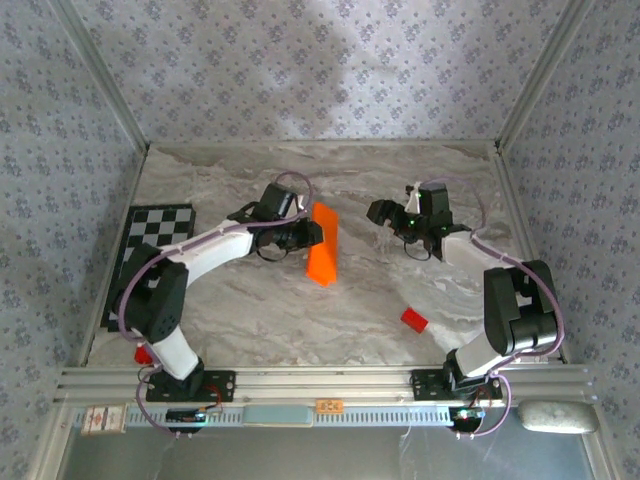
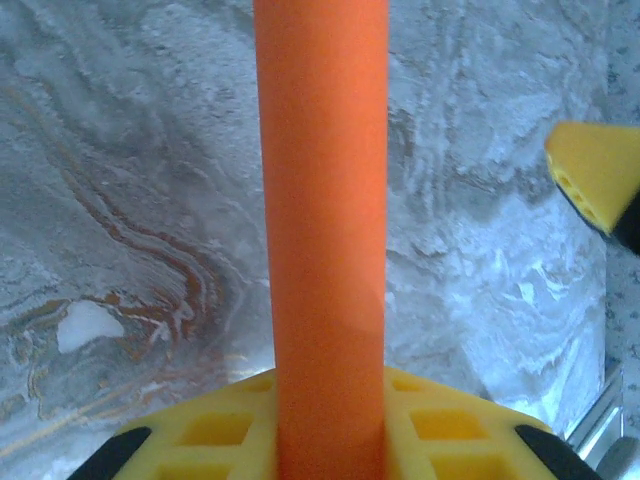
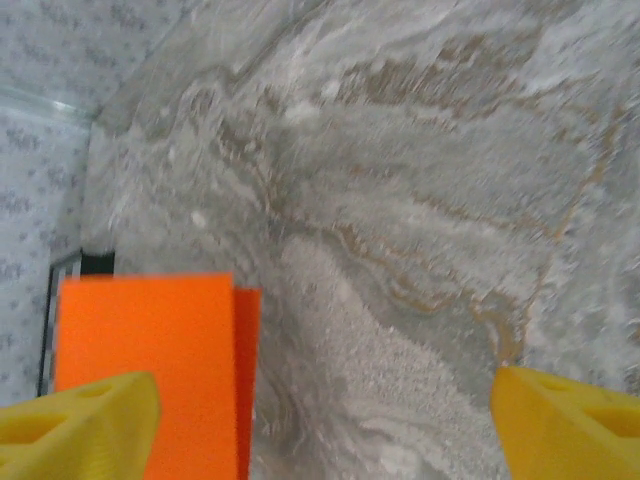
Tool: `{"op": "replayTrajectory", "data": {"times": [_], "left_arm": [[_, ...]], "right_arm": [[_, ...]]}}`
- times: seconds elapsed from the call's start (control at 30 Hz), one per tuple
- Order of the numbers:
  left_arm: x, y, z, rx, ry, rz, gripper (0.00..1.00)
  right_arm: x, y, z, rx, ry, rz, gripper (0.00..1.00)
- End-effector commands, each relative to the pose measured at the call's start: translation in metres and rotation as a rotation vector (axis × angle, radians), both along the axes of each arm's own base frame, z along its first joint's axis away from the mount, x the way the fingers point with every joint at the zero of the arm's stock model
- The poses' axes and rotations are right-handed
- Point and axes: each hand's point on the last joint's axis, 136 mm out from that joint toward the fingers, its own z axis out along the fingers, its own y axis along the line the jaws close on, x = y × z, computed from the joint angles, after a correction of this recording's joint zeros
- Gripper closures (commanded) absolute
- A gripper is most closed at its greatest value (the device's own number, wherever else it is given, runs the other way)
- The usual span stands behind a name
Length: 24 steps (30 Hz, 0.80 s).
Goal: Fold a paper plane with a square sheet of paper (pick it up from the middle)
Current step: First fold the square sheet of paper in half at the center of the table, then hold the square sheet of paper at the center of the table.
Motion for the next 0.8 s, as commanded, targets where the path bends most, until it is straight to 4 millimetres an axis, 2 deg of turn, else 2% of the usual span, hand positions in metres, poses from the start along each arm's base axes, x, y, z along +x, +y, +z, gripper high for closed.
{"op": "replayTrajectory", "data": {"times": [0.0,0.23,0.4,0.43,0.6,0.77], "left_arm": [[0.012,-0.004,-0.013,-0.048,0.011,0.048,0.76],[0.011,0.018,-0.057,0.043,0.054,0.126,0.78],[0.003,0.03,-0.077,0.104,0.095,0.142,0.77],[0.002,0.031,-0.079,0.114,0.098,0.14,0.77],[-0.001,0.037,-0.084,0.15,0.106,0.137,0.76],[-0.003,0.038,-0.091,0.168,0.124,0.13,0.76]], "right_arm": [[-0.016,0.027,0.004,0.066,-0.001,0.095,0.23],[-0.033,0.066,-0.023,0.093,0.098,0.193,0.45],[-0.041,0.097,-0.045,0.085,0.199,0.258,0.71],[-0.041,0.101,-0.048,0.071,0.21,0.261,0.73],[-0.045,0.122,-0.064,-0.018,0.257,0.283,0.8],[-0.047,0.134,-0.086,-0.093,0.318,0.292,0.85]]}}
